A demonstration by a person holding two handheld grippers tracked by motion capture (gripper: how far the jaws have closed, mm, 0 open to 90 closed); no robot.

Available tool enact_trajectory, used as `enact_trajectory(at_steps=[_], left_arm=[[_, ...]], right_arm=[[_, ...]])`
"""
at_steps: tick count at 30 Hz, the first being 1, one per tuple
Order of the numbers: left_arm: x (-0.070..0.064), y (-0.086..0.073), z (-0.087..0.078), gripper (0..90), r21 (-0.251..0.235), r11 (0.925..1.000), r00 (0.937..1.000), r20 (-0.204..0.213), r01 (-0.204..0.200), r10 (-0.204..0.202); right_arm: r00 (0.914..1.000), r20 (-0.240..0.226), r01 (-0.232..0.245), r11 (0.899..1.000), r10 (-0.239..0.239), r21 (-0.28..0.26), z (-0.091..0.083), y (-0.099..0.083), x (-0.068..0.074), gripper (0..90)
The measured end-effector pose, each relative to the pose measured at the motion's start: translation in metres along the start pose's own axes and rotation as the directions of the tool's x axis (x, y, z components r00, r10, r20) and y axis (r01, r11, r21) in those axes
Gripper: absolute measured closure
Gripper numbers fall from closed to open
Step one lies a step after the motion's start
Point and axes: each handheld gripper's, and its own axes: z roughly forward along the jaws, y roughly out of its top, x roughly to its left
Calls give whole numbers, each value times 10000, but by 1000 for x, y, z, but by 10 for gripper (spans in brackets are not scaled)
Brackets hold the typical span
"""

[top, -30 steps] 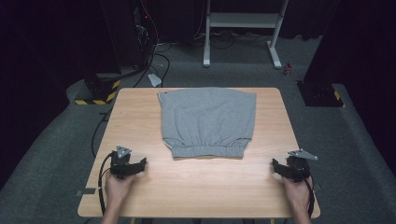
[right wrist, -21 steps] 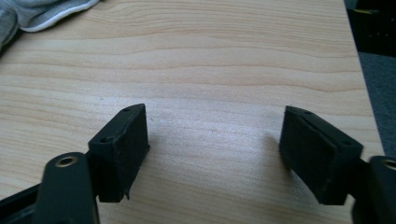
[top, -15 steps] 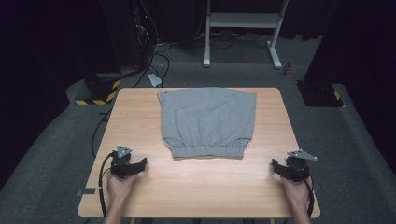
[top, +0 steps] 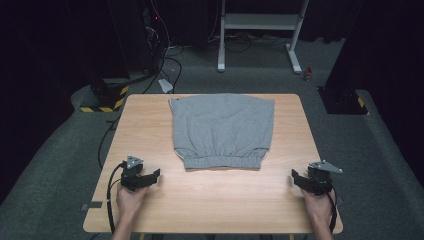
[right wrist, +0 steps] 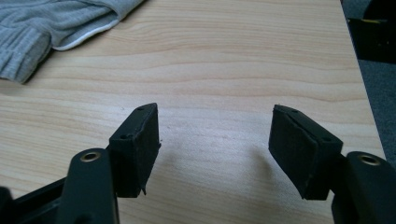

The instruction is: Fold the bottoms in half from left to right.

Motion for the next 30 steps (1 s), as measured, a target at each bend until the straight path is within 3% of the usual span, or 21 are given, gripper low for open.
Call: enact_trajectory(at_steps=[15, 20, 30], left_arm=[[-24, 28, 6, 259, -250, 9987, 9971, 598, -450, 465], [-36, 40, 13, 268, -321, 9983, 9936, 1001, -485, 515], [-55, 56, 30, 302, -223, 9966, 9870, 1381, -798, 821]], right_arm=[[9968, -679, 385, 9979, -419, -517, 3, 18, 21, 420], [9918, -1143, 496, 9965, -571, -677, 6, 26, 32, 494], [9810, -1679, 881, 9941, -976, -633, 20, 39, 50, 540]])
